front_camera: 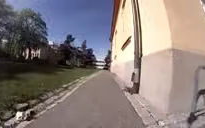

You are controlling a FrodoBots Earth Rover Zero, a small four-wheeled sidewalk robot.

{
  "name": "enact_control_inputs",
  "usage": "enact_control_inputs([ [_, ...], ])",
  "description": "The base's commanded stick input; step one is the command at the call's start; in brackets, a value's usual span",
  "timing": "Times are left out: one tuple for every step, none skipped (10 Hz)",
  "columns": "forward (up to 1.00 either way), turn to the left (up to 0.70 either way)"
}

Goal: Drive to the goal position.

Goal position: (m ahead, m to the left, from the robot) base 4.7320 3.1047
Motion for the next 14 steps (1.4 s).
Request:
enact_control_inputs([
  [0.70, 0.00],
  [0.70, 0.00],
  [0.70, 0.00],
  [0.70, 0.00],
  [0.70, 0.00],
  [0.70, 0.00],
  [0.70, 0.00],
  [0.70, 0.00],
  [0.70, 0.00],
  [0.70, 0.00],
  [0.70, 0.00],
  [0.70, 0.06],
  [0.70, 0.32],
  [0.70, 0.34],
])
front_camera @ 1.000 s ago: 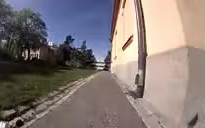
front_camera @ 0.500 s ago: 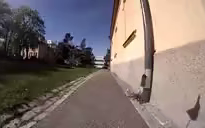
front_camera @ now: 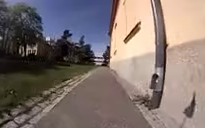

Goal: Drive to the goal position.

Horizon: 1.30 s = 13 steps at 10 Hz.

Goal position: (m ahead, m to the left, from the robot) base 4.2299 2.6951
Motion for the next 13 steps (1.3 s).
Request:
enact_control_inputs([
  [0.70, 0.35],
  [0.70, 0.35],
  [0.70, 0.35],
  [0.70, 0.03],
  [0.70, 0.00],
  [0.70, 0.00],
  [0.70, 0.00],
  [0.70, 0.00],
  [0.70, 0.00],
  [0.70, 0.00],
  [0.70, 0.00],
  [0.70, 0.00],
  [0.70, 0.00],
])
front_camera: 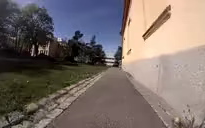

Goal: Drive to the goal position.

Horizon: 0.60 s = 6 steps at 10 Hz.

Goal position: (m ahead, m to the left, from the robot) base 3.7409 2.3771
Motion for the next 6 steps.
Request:
enact_control_inputs([
  [0.70, 0.00],
  [0.70, 0.00],
  [0.70, 0.00],
  [0.70, 0.00],
  [0.70, 0.00],
  [0.70, 0.00],
])
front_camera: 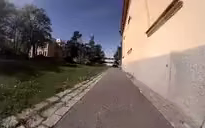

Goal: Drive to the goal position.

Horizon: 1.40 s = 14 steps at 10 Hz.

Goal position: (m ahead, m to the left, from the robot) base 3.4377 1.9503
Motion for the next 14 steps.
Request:
enact_control_inputs([
  [0.70, 0.00],
  [0.70, 0.00],
  [0.70, 0.00],
  [0.70, 0.00],
  [0.70, 0.00],
  [0.70, 0.00],
  [0.70, -0.04],
  [0.70, -0.33],
  [0.70, -0.21],
  [0.70, -0.06],
  [0.70, 0.00],
  [0.70, 0.00],
  [0.70, -0.19],
  [0.70, -0.16],
])
